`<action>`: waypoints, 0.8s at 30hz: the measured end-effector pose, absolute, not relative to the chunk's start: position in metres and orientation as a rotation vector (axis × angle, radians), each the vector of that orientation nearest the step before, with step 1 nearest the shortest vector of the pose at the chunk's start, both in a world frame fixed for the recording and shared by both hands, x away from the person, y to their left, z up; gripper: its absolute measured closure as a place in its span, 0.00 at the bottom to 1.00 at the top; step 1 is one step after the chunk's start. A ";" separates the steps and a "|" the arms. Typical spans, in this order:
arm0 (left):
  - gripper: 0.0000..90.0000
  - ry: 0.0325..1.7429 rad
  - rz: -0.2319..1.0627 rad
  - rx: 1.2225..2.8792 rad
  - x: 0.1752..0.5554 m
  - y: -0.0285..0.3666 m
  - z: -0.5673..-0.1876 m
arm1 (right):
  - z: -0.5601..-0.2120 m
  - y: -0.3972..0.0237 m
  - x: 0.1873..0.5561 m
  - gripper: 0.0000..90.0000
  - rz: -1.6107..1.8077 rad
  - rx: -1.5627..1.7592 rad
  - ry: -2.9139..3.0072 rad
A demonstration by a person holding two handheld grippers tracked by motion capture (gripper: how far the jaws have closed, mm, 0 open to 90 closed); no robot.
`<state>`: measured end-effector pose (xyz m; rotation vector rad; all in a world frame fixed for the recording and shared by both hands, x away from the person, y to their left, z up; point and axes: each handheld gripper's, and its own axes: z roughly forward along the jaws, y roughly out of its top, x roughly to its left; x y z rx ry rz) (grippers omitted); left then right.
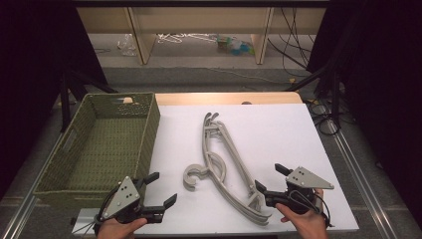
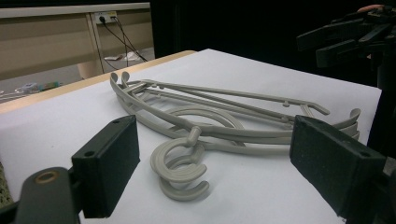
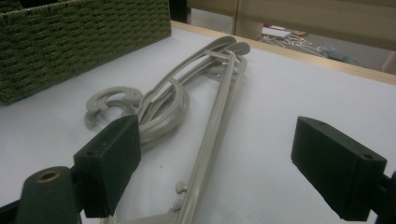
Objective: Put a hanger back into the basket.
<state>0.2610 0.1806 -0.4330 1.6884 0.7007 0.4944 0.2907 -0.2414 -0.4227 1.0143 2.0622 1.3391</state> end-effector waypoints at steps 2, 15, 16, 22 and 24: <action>0.17 0.696 0.497 1.690 0.261 0.181 -0.433 | -0.423 -0.241 0.291 0.19 1.332 1.013 2.066; 0.17 0.697 0.501 1.685 0.261 0.181 -0.433 | -0.422 -0.240 0.290 0.18 1.359 0.984 2.068; 0.17 0.698 0.501 1.683 0.261 0.181 -0.433 | -0.423 -0.239 0.291 0.18 1.372 0.979 2.071; 0.17 0.698 0.504 1.685 0.261 0.181 -0.433 | -0.422 -0.232 0.291 0.18 1.328 0.951 2.136; 0.17 0.696 0.504 1.686 0.261 0.181 -0.433 | -0.423 -0.229 0.291 0.18 1.336 0.945 2.141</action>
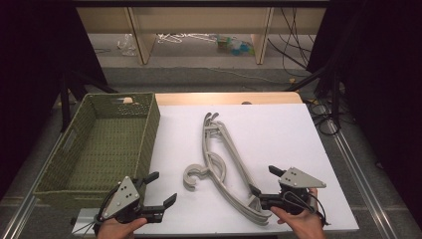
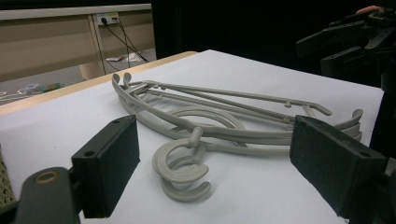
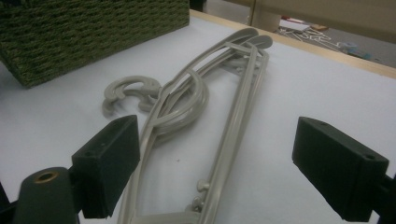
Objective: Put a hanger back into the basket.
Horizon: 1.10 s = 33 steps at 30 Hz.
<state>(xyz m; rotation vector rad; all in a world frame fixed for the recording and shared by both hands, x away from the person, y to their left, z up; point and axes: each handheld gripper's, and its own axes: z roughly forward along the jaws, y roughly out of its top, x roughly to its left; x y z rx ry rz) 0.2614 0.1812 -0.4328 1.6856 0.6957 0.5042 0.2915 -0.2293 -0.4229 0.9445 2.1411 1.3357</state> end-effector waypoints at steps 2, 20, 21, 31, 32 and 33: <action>0.17 0.695 0.503 1.686 0.261 0.181 -0.433 | -0.423 -0.224 0.291 0.18 1.311 0.937 2.172; 0.17 0.709 0.499 1.686 0.261 0.180 -0.434 | -0.428 -0.176 0.301 0.27 1.116 0.837 2.421; 0.17 0.708 0.499 1.687 0.261 0.180 -0.434 | -0.430 -0.172 0.302 0.27 1.099 0.820 2.441; 0.17 0.679 0.507 1.694 0.262 0.181 -0.434 | -0.442 -0.139 0.326 0.47 0.906 0.816 2.625; 0.17 0.685 0.511 1.703 0.262 0.181 -0.434 | -0.442 -0.137 0.327 0.49 0.895 0.830 2.637; 0.17 0.685 0.511 1.703 0.262 0.181 -0.434 | -0.443 -0.135 0.330 0.50 0.883 0.832 2.636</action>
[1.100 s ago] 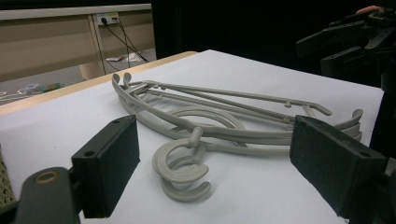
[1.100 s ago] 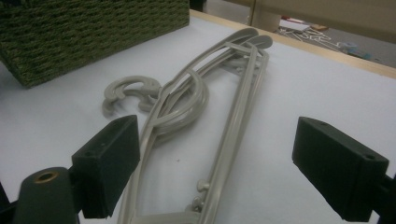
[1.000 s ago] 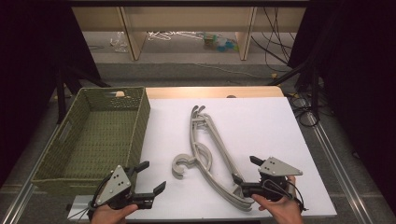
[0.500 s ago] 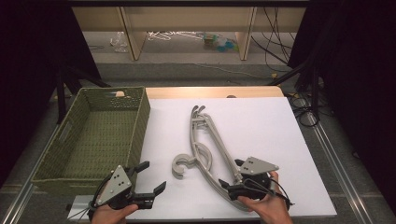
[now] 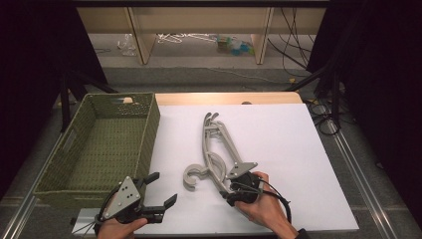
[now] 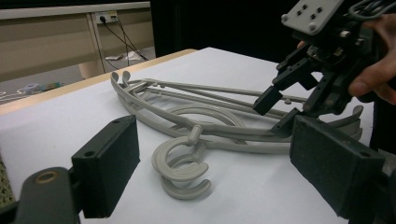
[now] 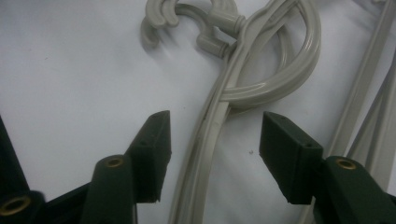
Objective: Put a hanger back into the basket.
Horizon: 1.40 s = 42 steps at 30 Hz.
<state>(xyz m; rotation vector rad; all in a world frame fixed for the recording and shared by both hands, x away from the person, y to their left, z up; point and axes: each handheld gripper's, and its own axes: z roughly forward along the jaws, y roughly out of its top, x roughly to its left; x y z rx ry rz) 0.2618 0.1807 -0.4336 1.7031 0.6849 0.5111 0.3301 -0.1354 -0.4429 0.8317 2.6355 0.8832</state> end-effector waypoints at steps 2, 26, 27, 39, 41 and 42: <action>0.17 0.682 0.509 1.698 0.262 0.180 -0.434 | -0.443 -0.133 0.332 0.51 0.871 0.856 2.648; 0.18 0.677 0.494 1.712 0.261 0.179 -0.434 | -0.453 -0.118 0.358 0.83 0.761 0.949 2.783; 0.18 0.684 0.485 1.709 0.260 0.178 -0.434 | -0.453 -0.119 0.358 0.83 0.757 0.951 2.782; 0.18 0.639 0.514 1.716 0.262 0.178 -0.433 | -0.430 -0.139 0.359 0.87 0.784 1.007 2.753; 0.18 0.639 0.514 1.716 0.262 0.178 -0.433 | -0.427 -0.144 0.360 0.88 0.774 1.015 2.745; 0.18 0.639 0.514 1.717 0.262 0.178 -0.434 | -0.427 -0.144 0.360 0.88 0.774 1.015 2.745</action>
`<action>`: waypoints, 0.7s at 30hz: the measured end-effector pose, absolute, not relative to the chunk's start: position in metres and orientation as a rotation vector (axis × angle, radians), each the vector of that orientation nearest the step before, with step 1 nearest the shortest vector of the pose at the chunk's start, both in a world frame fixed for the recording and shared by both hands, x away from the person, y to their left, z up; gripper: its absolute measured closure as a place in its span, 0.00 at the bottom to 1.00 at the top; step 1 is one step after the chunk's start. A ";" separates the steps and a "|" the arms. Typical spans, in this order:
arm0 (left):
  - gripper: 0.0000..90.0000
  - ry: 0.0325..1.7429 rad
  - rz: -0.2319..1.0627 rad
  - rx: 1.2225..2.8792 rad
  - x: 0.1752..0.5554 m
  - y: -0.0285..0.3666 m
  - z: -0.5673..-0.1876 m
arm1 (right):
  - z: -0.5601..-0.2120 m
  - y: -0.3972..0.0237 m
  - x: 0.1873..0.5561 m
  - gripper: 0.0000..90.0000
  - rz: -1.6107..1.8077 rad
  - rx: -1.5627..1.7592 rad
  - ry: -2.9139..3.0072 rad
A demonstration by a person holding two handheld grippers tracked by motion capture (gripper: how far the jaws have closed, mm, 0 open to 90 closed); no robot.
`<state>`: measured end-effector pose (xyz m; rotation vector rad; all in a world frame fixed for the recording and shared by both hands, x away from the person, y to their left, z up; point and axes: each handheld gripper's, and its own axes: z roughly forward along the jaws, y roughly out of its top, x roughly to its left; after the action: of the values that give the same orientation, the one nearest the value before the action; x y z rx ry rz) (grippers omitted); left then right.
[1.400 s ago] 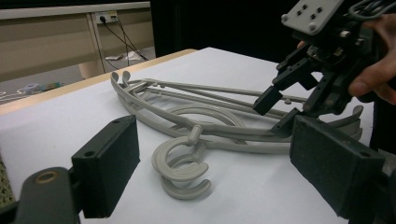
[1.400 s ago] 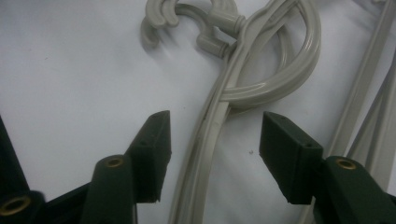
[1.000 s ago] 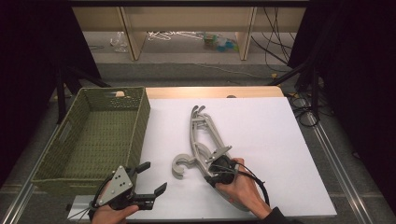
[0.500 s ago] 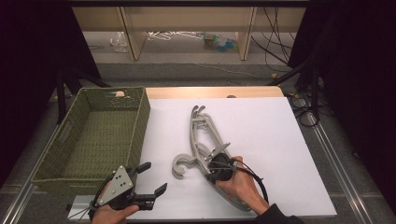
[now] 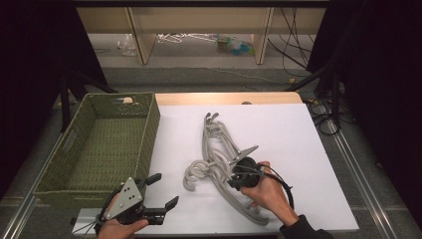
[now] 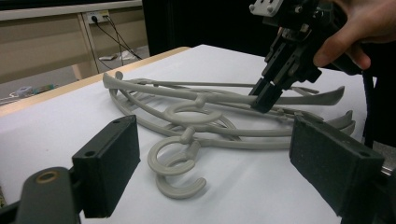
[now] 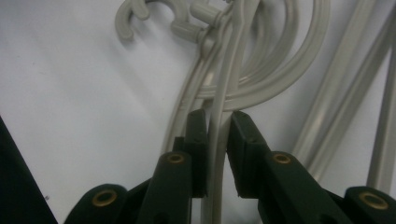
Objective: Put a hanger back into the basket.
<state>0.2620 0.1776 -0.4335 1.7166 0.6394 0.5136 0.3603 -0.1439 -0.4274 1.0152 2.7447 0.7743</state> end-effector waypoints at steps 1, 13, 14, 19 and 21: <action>0.18 0.639 0.514 1.718 0.262 0.178 -0.434 | -0.426 -0.146 0.360 0.88 0.773 1.020 2.740; 0.18 0.635 0.519 1.713 0.263 0.179 -0.433 | -0.410 -0.160 0.357 0.91 0.777 0.811 2.802; 0.18 0.641 0.523 1.715 0.263 0.179 -0.433 | -0.409 -0.161 0.357 0.91 0.787 0.795 2.814; 0.18 0.622 0.548 1.748 0.263 0.176 -0.433 | -0.403 -0.175 0.350 0.91 0.838 0.654 2.900; 0.18 0.632 0.569 1.785 0.268 0.171 -0.434 | -0.402 -0.178 0.348 0.91 0.878 0.595 2.934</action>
<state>0.2677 0.1705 -0.4337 1.7850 0.6322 0.5689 0.3478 -0.1784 -0.4015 0.5949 2.9344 0.8782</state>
